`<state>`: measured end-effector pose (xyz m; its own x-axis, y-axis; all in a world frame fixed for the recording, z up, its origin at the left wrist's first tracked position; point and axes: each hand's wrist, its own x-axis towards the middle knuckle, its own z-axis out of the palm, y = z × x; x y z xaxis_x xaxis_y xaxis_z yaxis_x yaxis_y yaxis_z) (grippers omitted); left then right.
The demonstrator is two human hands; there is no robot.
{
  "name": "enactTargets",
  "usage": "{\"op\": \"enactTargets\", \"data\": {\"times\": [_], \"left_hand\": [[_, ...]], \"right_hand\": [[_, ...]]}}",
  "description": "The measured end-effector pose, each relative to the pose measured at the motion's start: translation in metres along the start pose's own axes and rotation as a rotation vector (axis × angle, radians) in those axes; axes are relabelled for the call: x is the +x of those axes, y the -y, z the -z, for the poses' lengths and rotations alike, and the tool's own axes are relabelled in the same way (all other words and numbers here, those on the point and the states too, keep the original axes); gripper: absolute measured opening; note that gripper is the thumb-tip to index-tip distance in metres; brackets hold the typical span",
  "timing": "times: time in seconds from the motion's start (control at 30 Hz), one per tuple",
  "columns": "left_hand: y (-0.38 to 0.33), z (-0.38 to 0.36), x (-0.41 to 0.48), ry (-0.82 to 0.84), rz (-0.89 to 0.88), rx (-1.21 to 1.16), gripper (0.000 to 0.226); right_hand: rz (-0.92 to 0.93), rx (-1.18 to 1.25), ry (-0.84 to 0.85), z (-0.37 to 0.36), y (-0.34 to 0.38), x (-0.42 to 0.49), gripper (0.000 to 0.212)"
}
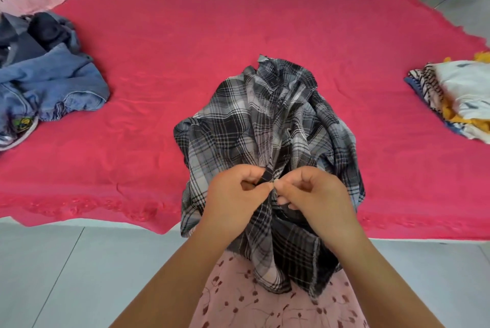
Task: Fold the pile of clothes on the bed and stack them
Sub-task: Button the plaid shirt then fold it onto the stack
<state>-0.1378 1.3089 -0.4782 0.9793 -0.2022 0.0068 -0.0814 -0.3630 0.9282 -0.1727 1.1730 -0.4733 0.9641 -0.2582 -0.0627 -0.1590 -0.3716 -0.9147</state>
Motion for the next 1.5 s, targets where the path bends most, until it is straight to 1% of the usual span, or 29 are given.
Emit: {"op": "enactTargets", "data": {"times": [0.13,0.27,0.4,0.47,0.57,0.7,0.8,0.9,1.07,1.23,1.3,1.4,1.5], "left_hand": [[-0.001,-0.003,-0.002,-0.031,-0.016,0.008,0.013],[0.002,-0.003,-0.005,-0.051,-0.118,0.126,0.013],[0.004,-0.001,-0.004,-0.039,-0.187,0.228,0.019],[0.005,0.001,-0.003,0.033,-0.147,0.190,0.017],[0.008,0.004,0.000,0.128,0.021,0.011,0.019],[0.007,0.002,0.003,0.158,0.191,-0.160,0.017],[0.009,0.000,0.005,0.173,0.227,-0.205,0.011],[0.014,-0.002,0.004,0.161,0.190,-0.114,0.005],[0.022,-0.005,0.002,0.054,-0.025,0.182,0.004],[0.024,-0.013,-0.006,0.007,-0.181,0.343,0.004],[0.025,-0.014,-0.007,-0.012,-0.200,0.356,0.004],[0.028,-0.014,-0.005,0.007,-0.138,0.307,0.003],[0.029,-0.012,-0.004,0.032,0.041,0.101,0.016]], "right_hand": [[-0.038,0.072,0.021,-0.001,-0.004,0.000,0.013],[-0.058,0.128,0.050,-0.001,-0.005,-0.002,0.015],[-0.098,0.179,0.051,-0.003,-0.007,-0.001,0.015],[-0.120,0.206,0.052,-0.003,-0.007,-0.001,0.016],[-0.159,0.238,0.061,-0.004,-0.007,0.000,0.016],[-0.168,0.252,0.079,-0.006,-0.009,0.001,0.014],[-0.187,0.253,0.090,-0.007,-0.011,0.002,0.017],[-0.226,0.267,0.101,-0.010,-0.014,0.003,0.019],[-0.276,0.441,0.119,-0.013,-0.016,0.001,0.012],[-0.283,0.408,0.089,-0.018,-0.020,0.002,0.011],[-0.280,0.385,0.060,-0.019,-0.022,0.002,0.008],[-0.268,0.378,0.006,-0.020,-0.025,0.000,0.010],[-0.256,0.330,0.006,-0.022,-0.028,-0.001,0.015]]}}
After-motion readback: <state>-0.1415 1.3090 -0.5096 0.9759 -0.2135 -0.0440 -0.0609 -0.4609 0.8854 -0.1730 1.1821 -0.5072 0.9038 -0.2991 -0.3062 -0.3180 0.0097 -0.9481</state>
